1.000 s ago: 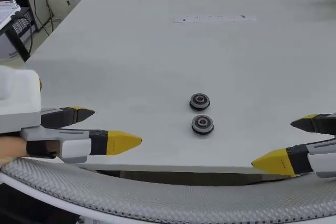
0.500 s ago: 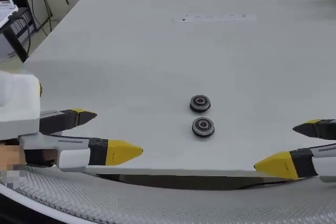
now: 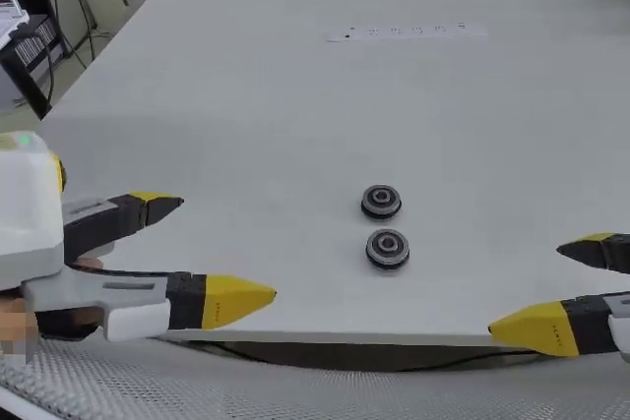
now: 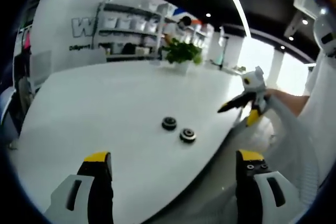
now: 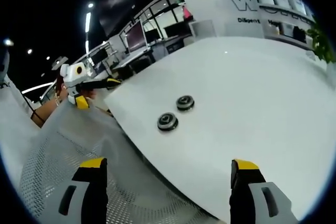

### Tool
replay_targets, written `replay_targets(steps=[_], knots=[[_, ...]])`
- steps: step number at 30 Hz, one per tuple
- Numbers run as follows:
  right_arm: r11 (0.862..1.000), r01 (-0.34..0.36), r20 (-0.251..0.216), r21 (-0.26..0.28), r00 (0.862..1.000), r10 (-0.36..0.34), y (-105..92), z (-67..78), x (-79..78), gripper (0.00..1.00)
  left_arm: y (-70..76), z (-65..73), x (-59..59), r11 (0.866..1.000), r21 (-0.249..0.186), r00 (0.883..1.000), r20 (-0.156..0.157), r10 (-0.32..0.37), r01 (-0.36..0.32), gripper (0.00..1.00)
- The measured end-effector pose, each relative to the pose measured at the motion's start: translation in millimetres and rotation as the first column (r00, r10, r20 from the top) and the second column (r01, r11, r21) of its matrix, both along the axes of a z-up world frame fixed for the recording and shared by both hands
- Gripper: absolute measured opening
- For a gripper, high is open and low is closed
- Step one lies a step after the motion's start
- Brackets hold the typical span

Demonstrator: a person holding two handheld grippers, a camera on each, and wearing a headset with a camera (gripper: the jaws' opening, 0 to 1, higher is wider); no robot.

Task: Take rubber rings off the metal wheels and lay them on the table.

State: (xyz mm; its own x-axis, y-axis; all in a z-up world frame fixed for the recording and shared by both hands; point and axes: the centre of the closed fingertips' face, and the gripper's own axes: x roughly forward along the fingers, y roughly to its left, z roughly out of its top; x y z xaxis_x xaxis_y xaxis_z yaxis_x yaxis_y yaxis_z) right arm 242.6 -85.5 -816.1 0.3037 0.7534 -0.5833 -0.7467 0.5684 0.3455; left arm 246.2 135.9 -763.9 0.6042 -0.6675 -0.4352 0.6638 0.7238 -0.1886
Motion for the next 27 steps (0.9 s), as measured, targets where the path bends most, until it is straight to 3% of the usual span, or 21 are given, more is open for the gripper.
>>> replay_targets(steps=[5,6,8,11,13,15,16,17,20,24,27], knots=[[0.999,-0.018,0.026,0.045,1.000,0.017,5.2,9.9,2.9,0.97,-8.8,9.9,2.4,0.994,0.065,0.996,0.028,-0.084,0.083,1.00],[0.998,-0.011,0.038,0.064,0.999,0.009,5.8,14.7,5.5,0.96,-13.9,18.3,4.4,0.993,0.059,0.993,0.053,-0.107,0.104,1.00],[0.997,0.000,0.088,0.079,0.996,-0.007,4.5,22.0,14.1,0.94,-20.5,31.4,6.4,0.991,0.044,0.989,0.073,-0.128,0.125,1.00],[0.997,0.011,0.105,0.073,0.994,-0.018,1.7,28.3,20.2,0.90,-30.6,50.5,10.5,0.987,0.034,0.980,0.124,-0.159,0.156,0.99],[0.997,0.016,0.114,0.076,0.993,-0.024,1.2,35.5,24.2,0.90,-35.0,58.0,11.4,0.985,0.041,0.975,0.138,-0.173,0.169,0.98],[0.998,0.008,0.155,0.064,0.988,-0.018,0.6,44.6,28.6,0.87,-40.3,64.9,12.8,0.981,0.064,0.968,0.159,-0.194,0.186,0.98],[0.998,0.002,0.210,0.057,0.978,-0.014,0.5,53.4,33.9,0.85,-42.2,68.0,14.2,0.979,0.075,0.965,0.173,-0.198,0.188,0.98],[0.998,-0.002,0.231,0.057,0.973,-0.012,1.0,59.1,35.8,0.83,-45.9,74.2,16.7,0.977,0.089,0.955,0.208,-0.211,0.196,0.98],[0.998,-0.015,0.266,0.063,0.964,-0.002,4.3,79.1,39.7,0.80,-54.3,80.4,18.0,0.966,0.111,0.943,0.217,-0.253,0.233,0.96],[0.996,-0.056,0.352,0.075,0.936,0.026,10.2,108.0,54.3,0.81,-67.9,91.5,23.6,0.946,0.159,0.912,0.262,-0.316,0.282,0.96],[0.994,-0.063,0.361,0.085,0.932,0.028,13.1,114.0,64.2,0.82,-78.9,97.9,26.8,0.935,0.149,0.892,0.285,-0.351,0.321,0.94]])
